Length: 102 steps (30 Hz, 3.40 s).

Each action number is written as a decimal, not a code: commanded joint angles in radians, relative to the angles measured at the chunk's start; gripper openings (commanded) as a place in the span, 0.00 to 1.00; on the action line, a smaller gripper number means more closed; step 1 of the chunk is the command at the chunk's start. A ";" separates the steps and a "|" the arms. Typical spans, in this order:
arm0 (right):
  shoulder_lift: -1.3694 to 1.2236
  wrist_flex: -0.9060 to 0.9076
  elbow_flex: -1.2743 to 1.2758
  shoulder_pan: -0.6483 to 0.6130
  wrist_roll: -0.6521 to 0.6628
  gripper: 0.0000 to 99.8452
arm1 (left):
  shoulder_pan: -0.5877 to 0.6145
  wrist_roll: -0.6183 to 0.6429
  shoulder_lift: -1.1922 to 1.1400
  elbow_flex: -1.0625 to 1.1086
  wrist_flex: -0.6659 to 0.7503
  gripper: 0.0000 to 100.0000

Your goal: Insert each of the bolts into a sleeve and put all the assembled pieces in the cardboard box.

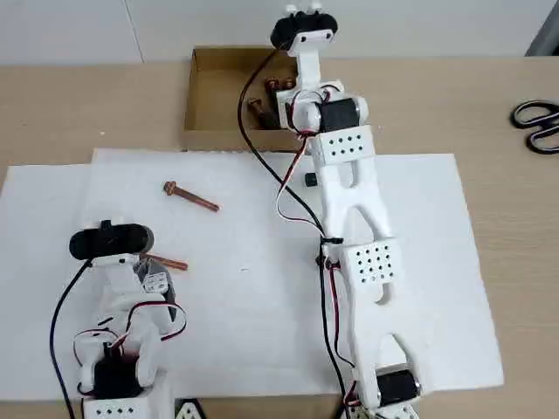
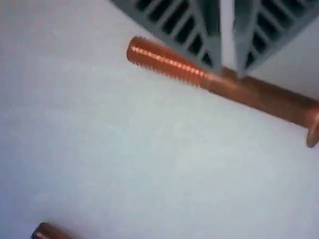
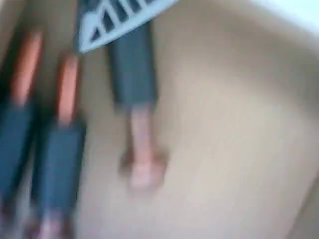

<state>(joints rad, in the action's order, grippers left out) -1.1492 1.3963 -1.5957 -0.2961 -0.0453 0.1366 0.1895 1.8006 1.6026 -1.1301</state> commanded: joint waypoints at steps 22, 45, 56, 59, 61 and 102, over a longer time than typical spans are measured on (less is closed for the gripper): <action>0.766 0.312 0.931 -0.076 -0.046 0.28 | 0.002 -0.008 0.011 -0.010 0.017 0.01; 1.193 0.254 1.669 -0.085 -0.568 0.29 | -0.006 -0.006 0.011 -0.010 0.017 0.01; 1.009 0.159 1.666 -0.087 -0.651 0.29 | -0.005 -0.006 0.011 -0.010 0.017 0.01; 0.966 0.122 1.666 -0.087 -0.651 0.29 | -0.002 -0.006 0.011 -0.010 0.017 0.01; 0.946 0.085 1.666 -0.087 -0.649 0.29 | 0.000 -0.006 0.011 -0.010 0.017 0.01; 0.858 -0.005 1.666 -0.082 -0.646 0.01 | 0.002 -0.003 0.011 -0.010 0.017 0.01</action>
<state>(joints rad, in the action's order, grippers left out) -0.3007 1.3871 0.0813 -0.3728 -0.6897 0.1366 0.1895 1.8006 1.6026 -1.1301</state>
